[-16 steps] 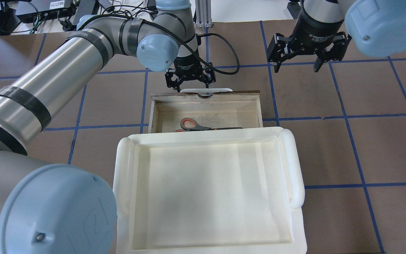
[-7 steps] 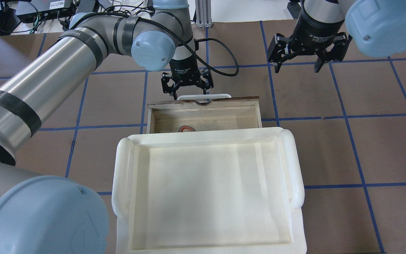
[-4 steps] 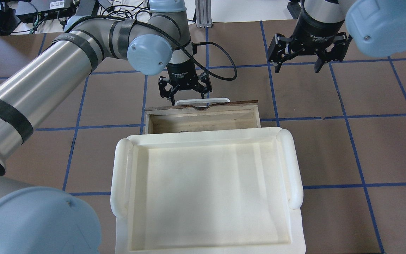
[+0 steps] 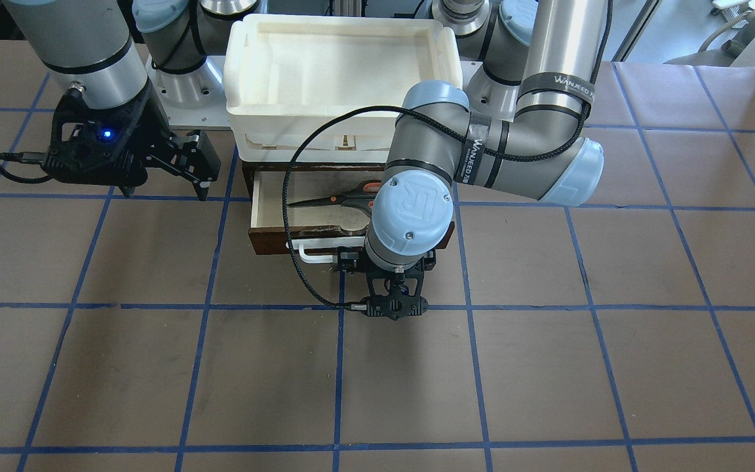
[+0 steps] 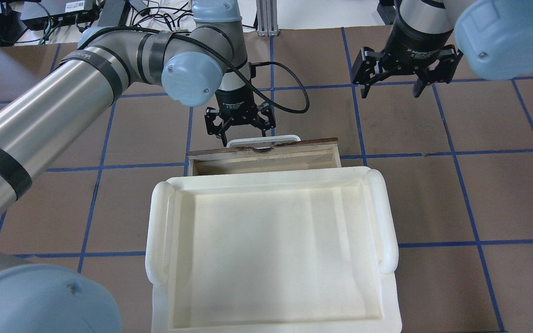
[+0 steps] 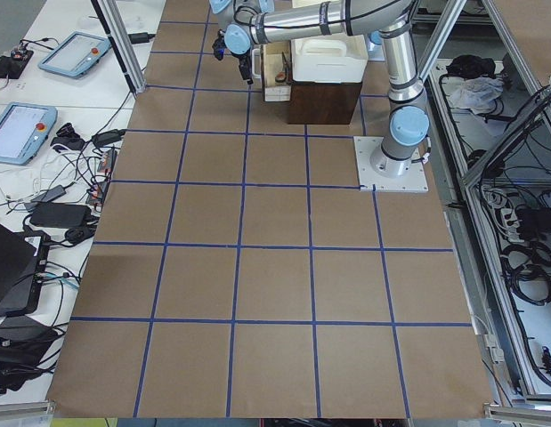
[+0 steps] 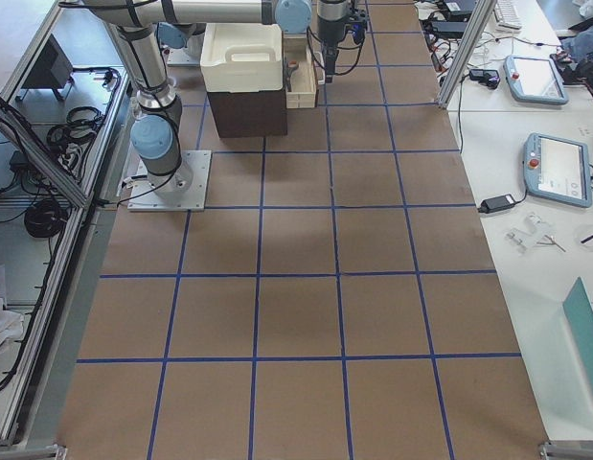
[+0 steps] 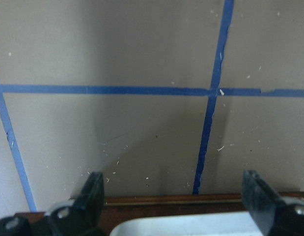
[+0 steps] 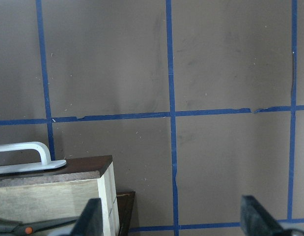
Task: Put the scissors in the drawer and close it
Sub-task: 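Push the drawer front away from the robot with the left gripper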
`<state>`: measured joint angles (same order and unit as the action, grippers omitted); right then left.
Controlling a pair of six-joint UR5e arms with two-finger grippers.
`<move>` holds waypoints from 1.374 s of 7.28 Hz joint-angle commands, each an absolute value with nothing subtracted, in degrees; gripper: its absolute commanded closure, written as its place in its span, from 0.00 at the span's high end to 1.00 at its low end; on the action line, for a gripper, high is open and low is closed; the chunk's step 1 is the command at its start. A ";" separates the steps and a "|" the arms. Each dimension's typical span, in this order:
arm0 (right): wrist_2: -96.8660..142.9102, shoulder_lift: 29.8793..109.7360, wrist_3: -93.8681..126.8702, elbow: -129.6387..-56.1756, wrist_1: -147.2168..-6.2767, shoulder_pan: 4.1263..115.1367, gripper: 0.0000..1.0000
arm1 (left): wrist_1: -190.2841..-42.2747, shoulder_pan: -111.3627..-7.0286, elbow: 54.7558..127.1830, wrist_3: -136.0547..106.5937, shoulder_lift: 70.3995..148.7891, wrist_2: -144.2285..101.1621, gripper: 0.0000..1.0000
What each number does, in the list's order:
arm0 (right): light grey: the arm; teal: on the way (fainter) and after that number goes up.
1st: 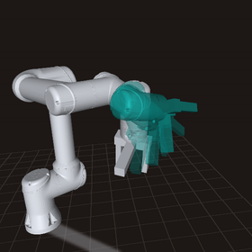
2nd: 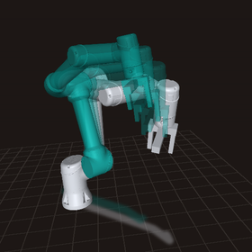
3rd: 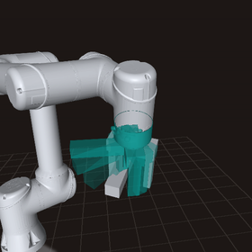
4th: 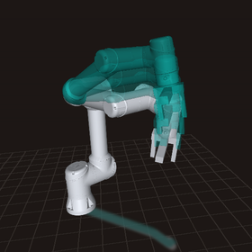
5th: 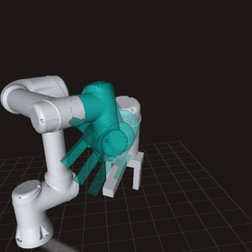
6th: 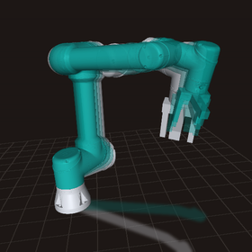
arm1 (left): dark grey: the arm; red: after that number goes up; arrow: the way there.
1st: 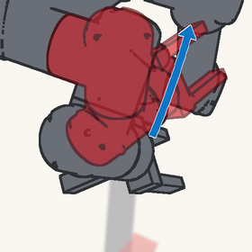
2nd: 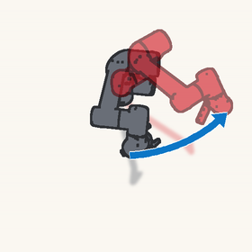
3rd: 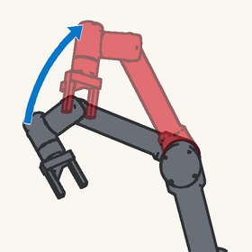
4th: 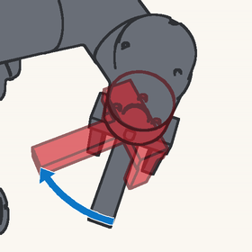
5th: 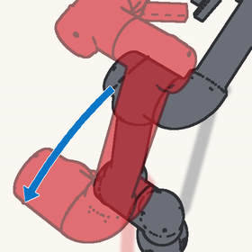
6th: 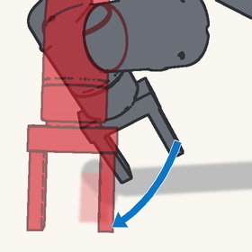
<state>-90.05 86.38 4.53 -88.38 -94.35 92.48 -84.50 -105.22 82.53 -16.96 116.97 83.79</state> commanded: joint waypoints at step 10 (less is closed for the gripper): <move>-90.26 86.48 4.39 -88.68 -94.13 92.37 1.00 | -89.21 -107.23 89.29 -16.96 109.25 83.93 1.00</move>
<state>-90.23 86.49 4.40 -88.68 -94.18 92.38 -88.21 -107.08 88.68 -17.00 110.28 83.87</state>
